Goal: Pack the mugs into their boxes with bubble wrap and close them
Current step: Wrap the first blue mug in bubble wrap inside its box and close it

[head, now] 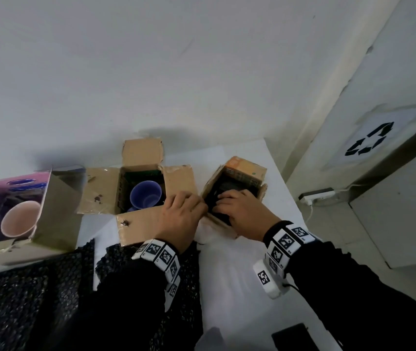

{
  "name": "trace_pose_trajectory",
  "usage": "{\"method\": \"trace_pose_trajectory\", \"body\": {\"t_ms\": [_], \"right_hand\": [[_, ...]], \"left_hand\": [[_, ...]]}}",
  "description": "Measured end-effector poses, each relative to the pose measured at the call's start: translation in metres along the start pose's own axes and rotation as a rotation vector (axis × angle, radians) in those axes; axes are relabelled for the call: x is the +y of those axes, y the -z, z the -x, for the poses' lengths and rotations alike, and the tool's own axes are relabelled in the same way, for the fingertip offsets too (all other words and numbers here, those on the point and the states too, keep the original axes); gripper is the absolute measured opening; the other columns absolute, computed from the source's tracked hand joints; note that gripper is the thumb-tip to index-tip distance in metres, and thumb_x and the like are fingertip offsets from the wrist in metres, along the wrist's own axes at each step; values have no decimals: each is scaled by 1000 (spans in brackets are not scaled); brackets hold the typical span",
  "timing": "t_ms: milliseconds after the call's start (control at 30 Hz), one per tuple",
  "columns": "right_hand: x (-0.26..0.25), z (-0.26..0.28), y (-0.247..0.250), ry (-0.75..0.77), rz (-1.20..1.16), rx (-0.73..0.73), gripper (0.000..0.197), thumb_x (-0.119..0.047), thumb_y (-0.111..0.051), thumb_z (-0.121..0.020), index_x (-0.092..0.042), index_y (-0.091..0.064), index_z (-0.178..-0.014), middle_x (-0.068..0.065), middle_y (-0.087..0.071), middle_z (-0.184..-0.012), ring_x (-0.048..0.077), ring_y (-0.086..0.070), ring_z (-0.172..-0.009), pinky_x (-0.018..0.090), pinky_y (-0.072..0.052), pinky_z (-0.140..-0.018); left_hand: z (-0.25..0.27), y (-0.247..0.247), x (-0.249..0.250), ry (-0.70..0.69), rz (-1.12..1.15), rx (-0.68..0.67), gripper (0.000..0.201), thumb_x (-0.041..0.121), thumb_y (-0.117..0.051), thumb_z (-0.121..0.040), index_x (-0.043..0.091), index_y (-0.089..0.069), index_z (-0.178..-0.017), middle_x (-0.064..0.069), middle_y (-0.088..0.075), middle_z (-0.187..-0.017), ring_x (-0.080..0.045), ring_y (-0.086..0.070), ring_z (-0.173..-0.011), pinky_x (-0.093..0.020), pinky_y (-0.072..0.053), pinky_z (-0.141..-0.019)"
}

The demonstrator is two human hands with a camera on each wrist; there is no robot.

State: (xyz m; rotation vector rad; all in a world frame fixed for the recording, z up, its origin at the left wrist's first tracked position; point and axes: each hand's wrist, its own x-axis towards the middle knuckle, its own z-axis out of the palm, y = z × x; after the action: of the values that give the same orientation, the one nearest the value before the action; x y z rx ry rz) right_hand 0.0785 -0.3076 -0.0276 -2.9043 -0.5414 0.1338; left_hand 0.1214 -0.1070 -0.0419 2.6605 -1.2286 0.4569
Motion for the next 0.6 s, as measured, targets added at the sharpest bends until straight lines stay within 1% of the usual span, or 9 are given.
{"method": "trace_pose_trajectory", "body": {"t_ms": [67, 100, 167, 200, 267, 333, 467, 533, 600], "right_hand": [[4, -6, -1, 46, -2, -72, 49, -20, -33, -85, -25, -63, -124, -8, -63, -128, 19, -42, -134, 45, -34, -95], [6, -8, -2, 67, 7, -92, 53, -21, -28, -85, -25, -60, -128, -8, -60, -132, 18, -39, -137, 45, -30, -99], [7, -13, 0, 96, 29, -105, 61, -27, -17, -84, -25, -56, -131, -5, -54, -138, 18, -39, -135, 41, -29, -101], [7, -15, 0, 101, 35, -99, 60, -28, -18, -86, -24, -56, -132, -2, -52, -139, 20, -41, -132, 39, -30, -101], [7, -16, -3, 103, 57, -73, 46, -26, -33, -93, -22, -55, -133, 2, -48, -142, 23, -44, -127, 39, -34, -99], [6, -17, -7, 87, 93, -60, 42, -24, -44, -93, -21, -53, -133, 3, -47, -141, 26, -44, -123, 41, -35, -94], [1, -18, -9, 38, 171, -3, 39, -26, -49, -85, -22, -58, -123, 5, -44, -137, 30, -41, -119, 45, -35, -92], [5, -21, -8, -36, 78, 99, 35, -24, -51, -83, -22, -61, -116, 3, -48, -130, 28, -44, -116, 44, -35, -90], [13, -25, -2, -161, -57, 173, 30, -26, -50, -90, -24, -61, -118, -2, -55, -120, 24, -49, -110, 41, -36, -88]], "left_hand": [[8, -4, 0, -19, -3, -2, 25, 18, -68, -79, 20, -66, -103, 2, -64, -110, -26, -54, -103, -37, -37, -87], [11, -5, 0, -21, -2, -17, 27, 20, -66, -81, 19, -66, -108, 2, -65, -113, -27, -55, -105, -38, -38, -88], [14, -6, 1, -9, -9, -54, 31, 28, -63, -85, 18, -65, -115, 2, -64, -119, -27, -56, -109, -40, -39, -93], [14, -7, 2, 1, -21, -70, 34, 32, -61, -86, 18, -65, -116, 2, -64, -120, -27, -56, -110, -41, -38, -95], [15, -7, 5, 23, -56, -87, 38, 35, -61, -85, 17, -64, -118, 1, -63, -122, -27, -54, -113, -43, -36, -98], [16, -8, 9, 57, -94, -92, 40, 35, -62, -83, 17, -64, -119, 1, -62, -124, -28, -49, -117, -45, -32, -100], [20, -12, 16, 109, -152, -122, 45, 36, -61, -81, 17, -61, -121, 1, -58, -128, -28, -39, -124, -47, -29, -101], [18, -12, 17, 126, -159, -132, 45, 37, -62, -80, 18, -61, -120, 2, -58, -128, -27, -38, -126, -47, -29, -100], [16, -10, 16, 145, -156, -147, 44, 39, -61, -79, 19, -62, -118, 4, -58, -127, -26, -39, -126, -47, -29, -99]]}}
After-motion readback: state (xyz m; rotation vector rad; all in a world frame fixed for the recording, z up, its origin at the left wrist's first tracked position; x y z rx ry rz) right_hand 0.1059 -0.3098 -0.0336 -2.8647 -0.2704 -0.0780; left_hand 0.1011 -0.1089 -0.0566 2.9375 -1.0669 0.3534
